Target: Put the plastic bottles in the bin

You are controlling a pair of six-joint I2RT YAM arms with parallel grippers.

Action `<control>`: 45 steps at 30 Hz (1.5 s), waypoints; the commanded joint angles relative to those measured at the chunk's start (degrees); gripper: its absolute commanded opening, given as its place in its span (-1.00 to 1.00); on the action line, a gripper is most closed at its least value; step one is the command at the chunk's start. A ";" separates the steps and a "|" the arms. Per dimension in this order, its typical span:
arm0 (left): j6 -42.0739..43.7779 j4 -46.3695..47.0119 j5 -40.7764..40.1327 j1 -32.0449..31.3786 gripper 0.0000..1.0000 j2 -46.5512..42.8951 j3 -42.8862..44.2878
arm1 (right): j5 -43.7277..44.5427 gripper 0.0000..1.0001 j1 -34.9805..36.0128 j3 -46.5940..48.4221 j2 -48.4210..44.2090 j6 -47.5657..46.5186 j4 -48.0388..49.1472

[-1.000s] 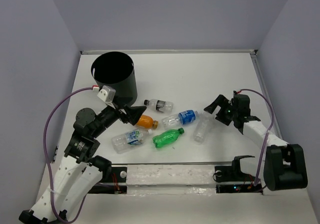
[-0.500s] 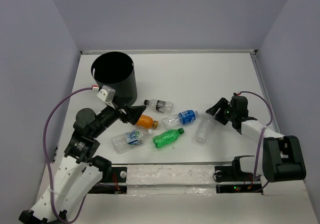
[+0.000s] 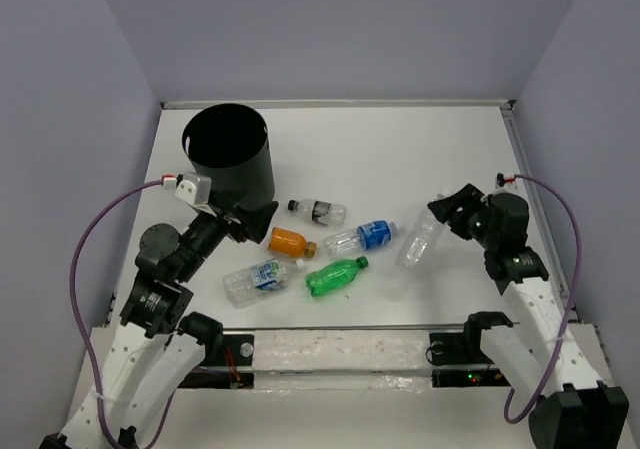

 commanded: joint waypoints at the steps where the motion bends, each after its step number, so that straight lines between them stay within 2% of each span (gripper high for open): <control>1: -1.55 1.29 -7.21 0.65 0.98 -2.06 4.30 | -2.81 -0.10 2.46 8.85 -3.34 0.66 -0.41; 4: -3.65 0.14 -14.41 0.65 0.98 -3.11 5.97 | 0.06 -0.11 12.19 16.14 0.95 1.90 6.61; 5: -4.27 -0.81 -17.22 0.65 0.98 -3.38 6.32 | 2.78 -0.11 16.23 18.51 5.23 0.76 8.20; 6: -4.88 -1.87 -21.33 0.65 0.98 -4.34 6.41 | 8.98 -0.11 23.92 24.10 8.06 -0.64 10.39; 7: -5.93 -2.92 -23.64 0.65 0.98 -5.48 6.24 | 11.22 -0.10 29.40 31.20 14.44 -3.44 10.76; 8: -6.38 -2.93 -25.84 0.65 0.98 -6.01 6.23 | 11.24 -0.10 29.45 31.28 14.51 -4.69 12.50; 10: -7.08 -4.24 -31.62 0.65 0.98 -7.24 5.19 | 13.44 -0.09 34.88 41.23 23.71 -8.45 18.37; 13: -8.23 -5.83 -35.43 0.65 0.98 -9.70 3.25 | 14.23 -0.10 37.62 55.23 35.74 -12.42 23.85; 15: -8.40 -7.15 -36.58 0.65 0.98 -10.15 3.07 | 11.87 -0.12 38.24 62.88 41.98 -12.87 25.17; 16: -8.40 -7.24 -36.75 0.56 0.98 -10.23 3.16 | 10.03 -0.12 38.94 70.14 47.67 -13.39 25.61; 19: -8.14 -7.50 -37.37 0.21 0.98 -10.76 3.33 | 8.79 -0.14 40.34 80.81 58.42 -14.89 26.49; 20: -8.14 -7.68 -37.63 0.21 0.98 -11.11 3.42 | 8.96 -0.15 40.35 87.46 60.97 -15.94 26.67; 22: -8.14 -8.12 -38.42 -0.14 0.98 -11.46 3.42 | 8.17 -0.16 40.88 93.91 66.16 -16.82 27.55; 23: -8.23 -8.29 -38.51 -0.40 0.98 -11.73 3.51 | 8.34 -0.16 40.88 100.38 71.41 -17.78 27.81; 26: -7.88 -8.12 -37.90 -1.10 0.98 -11.82 3.42 | 8.08 -0.17 41.40 111.99 81.89 -19.02 28.60; 28: -7.88 -8.03 -37.72 -1.46 0.98 -11.91 3.33 | 8.34 -0.17 41.40 116.42 86.38 -19.37 29.91; 32: -7.26 -7.94 -37.81 -1.90 0.98 -12.17 3.33 | 6.60 -0.16 43.33 118.03 93.16 -22.97 34.66; 34: -7.09 -7.94 -38.07 -2.07 0.98 -12.43 3.33 | 6.15 0.00 44.03 114.79 93.34 -24.55 35.37; 35: -7.09 -7.86 -38.16 -1.99 0.98 -12.61 3.42 | 5.97 0.11 44.04 113.38 93.17 -25.87 35.72; 36: -7.00 -7.86 -38.16 -1.98 0.98 -12.70 3.33 | 5.71 0.41 44.65 110.84 92.47 -27.36 35.90; 39: -7.00 -7.85 -38.07 -1.98 0.98 -12.70 3.33 | 5.71 0.76 45.18 108.54 91.06 -29.30 34.33; 43: -6.74 -7.59 -37.55 -2.07 0.98 -12.61 3.16 | 5.62 0.83 45.18 103.28 85.45 -30.45 32.47; 45: -6.73 -7.59 -37.28 -1.98 0.98 -12.61 3.07 | 5.62 0.83 45.18 95.06 79.04 -31.85 32.30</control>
